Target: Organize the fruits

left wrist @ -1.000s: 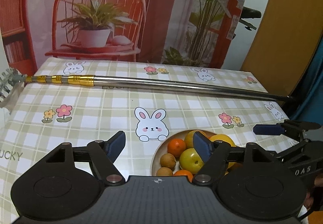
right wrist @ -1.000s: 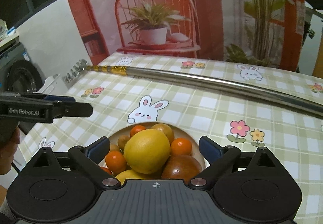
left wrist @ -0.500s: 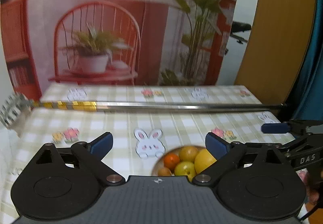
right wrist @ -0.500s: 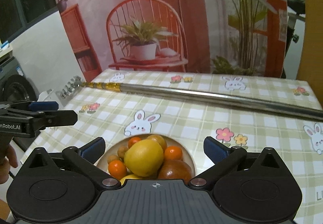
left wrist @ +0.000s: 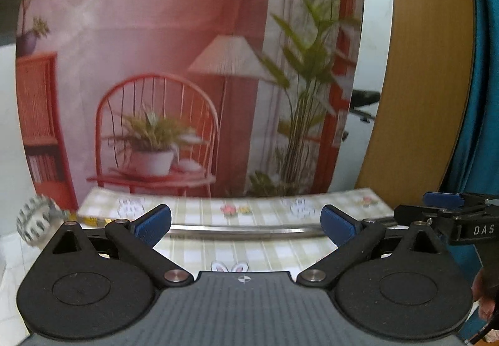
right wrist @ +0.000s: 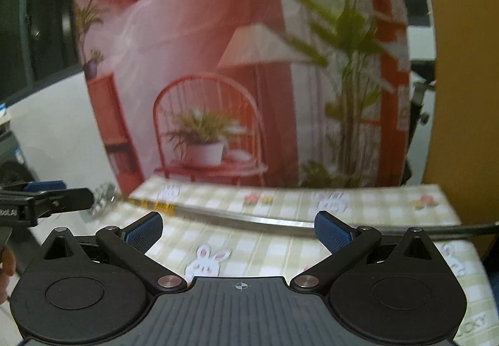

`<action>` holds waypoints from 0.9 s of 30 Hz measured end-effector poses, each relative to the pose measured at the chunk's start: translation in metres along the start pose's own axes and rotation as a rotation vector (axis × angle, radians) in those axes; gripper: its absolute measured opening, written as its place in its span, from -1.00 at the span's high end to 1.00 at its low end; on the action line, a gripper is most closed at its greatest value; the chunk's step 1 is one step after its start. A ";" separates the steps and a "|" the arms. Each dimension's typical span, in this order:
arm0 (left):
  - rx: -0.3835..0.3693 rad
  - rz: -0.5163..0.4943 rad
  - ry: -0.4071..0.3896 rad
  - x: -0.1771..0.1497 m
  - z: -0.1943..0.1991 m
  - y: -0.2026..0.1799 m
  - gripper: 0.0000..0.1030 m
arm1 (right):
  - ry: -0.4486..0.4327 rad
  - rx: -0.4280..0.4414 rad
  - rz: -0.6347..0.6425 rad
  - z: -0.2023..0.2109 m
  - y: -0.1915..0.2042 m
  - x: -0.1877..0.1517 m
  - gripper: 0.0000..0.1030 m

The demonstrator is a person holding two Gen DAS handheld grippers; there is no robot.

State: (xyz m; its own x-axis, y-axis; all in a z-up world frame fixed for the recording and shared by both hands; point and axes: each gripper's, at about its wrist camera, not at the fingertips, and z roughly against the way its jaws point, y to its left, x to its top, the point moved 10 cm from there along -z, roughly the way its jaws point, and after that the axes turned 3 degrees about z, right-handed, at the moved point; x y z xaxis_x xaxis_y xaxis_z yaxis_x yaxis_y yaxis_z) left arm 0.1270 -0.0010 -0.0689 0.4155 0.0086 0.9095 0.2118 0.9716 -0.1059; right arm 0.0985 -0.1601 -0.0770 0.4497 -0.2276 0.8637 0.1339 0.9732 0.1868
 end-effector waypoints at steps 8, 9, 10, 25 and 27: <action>0.039 -0.040 -0.060 0.020 0.027 -0.012 -1.00 | -0.086 -0.030 -0.024 0.033 -0.006 0.031 -0.99; 0.046 -0.045 -0.067 0.021 0.030 -0.013 -1.00 | -0.089 -0.032 -0.026 0.035 -0.006 0.032 -0.99; 0.049 -0.050 -0.074 0.022 0.033 -0.014 -1.00 | -0.093 -0.034 -0.029 0.037 -0.006 0.033 -0.99; 0.067 -0.069 -0.092 0.027 0.043 -0.016 -1.00 | -0.106 -0.085 -0.038 0.054 -0.012 0.033 -1.00; 0.070 -0.075 -0.091 0.026 0.043 -0.016 -1.00 | -0.105 -0.089 -0.039 0.055 -0.014 0.032 -1.00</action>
State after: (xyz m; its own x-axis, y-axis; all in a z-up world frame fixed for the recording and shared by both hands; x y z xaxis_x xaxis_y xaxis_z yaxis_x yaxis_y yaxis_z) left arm 0.0961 -0.0064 -0.0262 0.3181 -0.0466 0.9469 0.1755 0.9844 -0.0105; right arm 0.0629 -0.1790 -0.0260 0.3488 -0.2563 0.9015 0.2295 0.9559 0.1829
